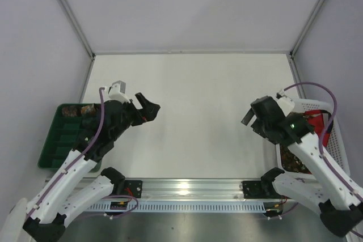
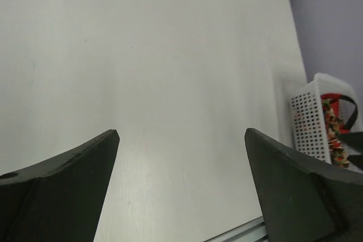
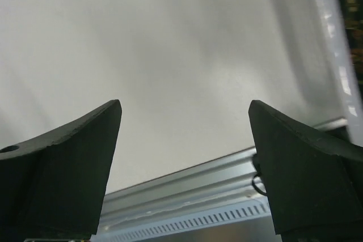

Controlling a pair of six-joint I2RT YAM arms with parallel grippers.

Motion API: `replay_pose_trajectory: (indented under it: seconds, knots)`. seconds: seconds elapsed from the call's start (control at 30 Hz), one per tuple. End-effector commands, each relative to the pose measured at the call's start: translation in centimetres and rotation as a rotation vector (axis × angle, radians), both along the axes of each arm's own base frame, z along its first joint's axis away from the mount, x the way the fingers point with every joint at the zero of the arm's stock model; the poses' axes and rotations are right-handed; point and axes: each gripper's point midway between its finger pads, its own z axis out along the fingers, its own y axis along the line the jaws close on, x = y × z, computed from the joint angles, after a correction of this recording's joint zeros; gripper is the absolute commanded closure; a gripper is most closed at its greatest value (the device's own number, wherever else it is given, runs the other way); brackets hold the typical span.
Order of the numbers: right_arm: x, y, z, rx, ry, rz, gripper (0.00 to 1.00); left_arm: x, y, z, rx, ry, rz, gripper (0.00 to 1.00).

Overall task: Roll the ties
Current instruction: Grab a tie with the right arm

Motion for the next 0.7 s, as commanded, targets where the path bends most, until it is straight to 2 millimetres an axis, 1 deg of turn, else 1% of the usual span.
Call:
replay_pose_trajectory:
  seconds: [0.0,0.03,0.07,0.1,0.13,0.17,0.2,0.23,0.27,0.3,0.37,0.4,0.43,0.47,0.5,0.53,0.57,0.6,0.63,0.67]
  knots:
    - [-0.9,-6.3,-0.5,-0.260,0.186,-0.149,0.00,-1.0,0.5,-2.0,0.146,0.093,-0.062,0.00]
    - [-0.3,-6.6,0.0,-0.249,0.177,-0.163,0.00,-1.1,0.0,-2.2,0.156,0.092,-0.099,0.00]
    - [0.1,-6.7,1.1,-0.234,0.162,-0.125,0.00,-1.3,-0.4,-2.2,0.188,0.074,-0.167,0.00]
    - [0.3,-8.1,1.9,-0.204,0.127,-0.180,0.00,-1.7,-1.5,-2.1,0.183,0.075,-0.240,0.00]
    - [1.7,-7.9,3.1,-0.163,0.048,-0.167,0.00,-1.8,-1.6,-2.1,0.194,0.075,-0.259,0.00]
    - [2.1,-7.5,2.9,-0.122,0.031,-0.108,0.00,-1.7,-1.5,-2.2,0.213,0.071,-0.270,0.00]
    - [2.6,-9.1,3.1,-0.091,0.005,-0.189,0.00,-2.2,-2.2,-2.1,0.199,0.070,-0.326,0.00]
    - [3.1,-10.2,2.6,-0.063,0.021,-0.244,0.00,-2.3,-2.6,-2.2,0.197,0.067,-0.366,0.00]
    - [3.4,-9.8,1.3,0.019,0.082,-0.222,0.01,-1.9,-2.6,-2.1,0.200,0.051,-0.385,0.00]
    - [3.4,-12.0,-1.7,0.093,0.204,-0.327,0.02,-2.2,-3.0,-2.1,0.193,0.050,-0.424,0.00]
    - [3.2,-12.5,-4.6,0.223,0.311,-0.371,0.07,-2.5,-3.7,-2.4,0.206,0.039,-0.487,0.00]
    - [3.2,-13.8,-5.2,0.237,0.322,-0.430,0.07,-2.6,-3.8,-2.3,0.214,0.033,-0.497,0.00]
    - [2.7,-15.7,-5.7,0.266,0.327,-0.527,0.07,-2.6,-3.6,-2.4,0.230,0.025,-0.494,0.00]
    - [2.6,-16.5,-5.7,0.287,0.324,-0.576,0.07,-2.9,-3.7,-2.5,0.254,0.011,-0.516,0.00]
    - [2.9,-17.3,-5.4,0.299,0.306,-0.618,0.09,-3.0,-3.7,-2.5,0.268,0.007,-0.526,0.00]
    - [2.5,-18.5,-5.5,0.293,0.302,-0.683,0.10,-3.1,-3.7,-2.8,0.287,0.010,-0.532,0.00]
    - [2.5,-19.0,-5.4,0.303,0.289,-0.720,0.10,-3.4,-3.8,-3.2,0.309,0.022,-0.552,0.00]
    - [2.6,-19.5,-5.6,0.330,0.268,-0.765,0.13,-3.6,-3.9,-3.2,0.318,0.020,-0.564,0.00]
    - [2.1,-20.7,-5.4,0.348,0.243,-0.829,0.15,-3.8,-4.1,-3.5,0.338,0.024,-0.584,0.00]
    - [1.8,-21.4,-5.1,0.342,0.227,-0.868,0.15,-3.9,-4.2,-3.7,0.348,0.026,-0.593,0.00]
